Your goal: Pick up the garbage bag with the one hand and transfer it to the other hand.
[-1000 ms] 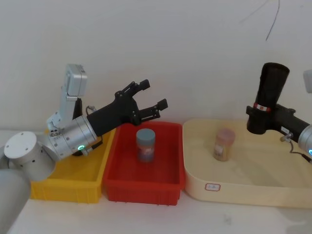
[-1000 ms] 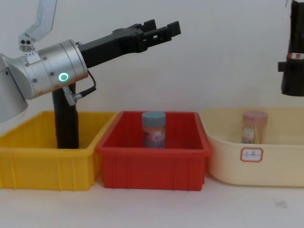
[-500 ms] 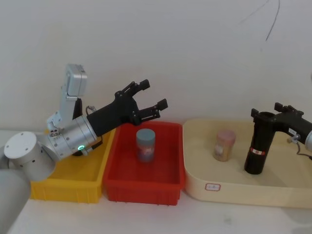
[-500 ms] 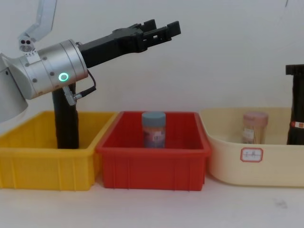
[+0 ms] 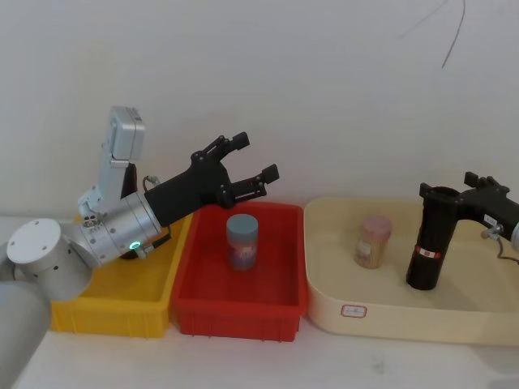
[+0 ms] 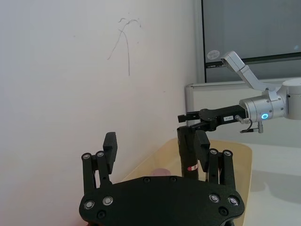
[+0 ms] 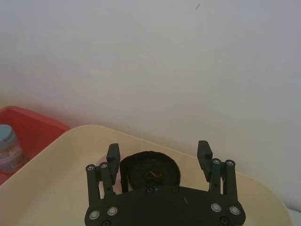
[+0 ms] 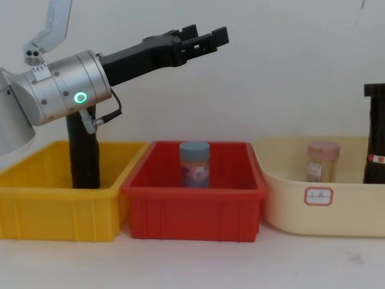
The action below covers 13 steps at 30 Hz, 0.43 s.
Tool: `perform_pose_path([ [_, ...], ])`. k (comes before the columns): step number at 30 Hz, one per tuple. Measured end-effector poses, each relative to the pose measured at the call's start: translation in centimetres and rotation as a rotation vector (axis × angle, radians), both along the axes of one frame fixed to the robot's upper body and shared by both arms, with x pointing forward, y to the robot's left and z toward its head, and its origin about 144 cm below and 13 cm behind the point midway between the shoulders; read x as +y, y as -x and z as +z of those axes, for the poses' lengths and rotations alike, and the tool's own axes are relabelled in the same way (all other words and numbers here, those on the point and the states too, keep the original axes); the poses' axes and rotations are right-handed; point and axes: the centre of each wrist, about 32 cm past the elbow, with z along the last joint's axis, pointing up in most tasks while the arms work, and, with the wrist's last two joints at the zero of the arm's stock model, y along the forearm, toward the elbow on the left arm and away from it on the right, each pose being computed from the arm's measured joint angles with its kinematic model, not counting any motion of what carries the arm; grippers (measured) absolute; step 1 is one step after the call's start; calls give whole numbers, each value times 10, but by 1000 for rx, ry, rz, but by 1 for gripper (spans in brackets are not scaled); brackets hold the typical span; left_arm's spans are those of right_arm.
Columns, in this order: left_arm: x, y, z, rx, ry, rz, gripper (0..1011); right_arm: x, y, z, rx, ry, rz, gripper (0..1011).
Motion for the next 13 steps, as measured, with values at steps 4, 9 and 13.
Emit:
perform_pose_path([
  [4, 0, 0, 0, 0, 0, 0, 1001, 0, 0, 0, 0, 0, -2, 1001],
  [9, 0, 0, 0, 0, 0, 0, 1001, -1, 0, 0, 1, 1, -3, 1001],
  [13, 0, 0, 0, 0, 0, 0, 1001, -1, 0, 0, 1, 1, -4, 1001],
])
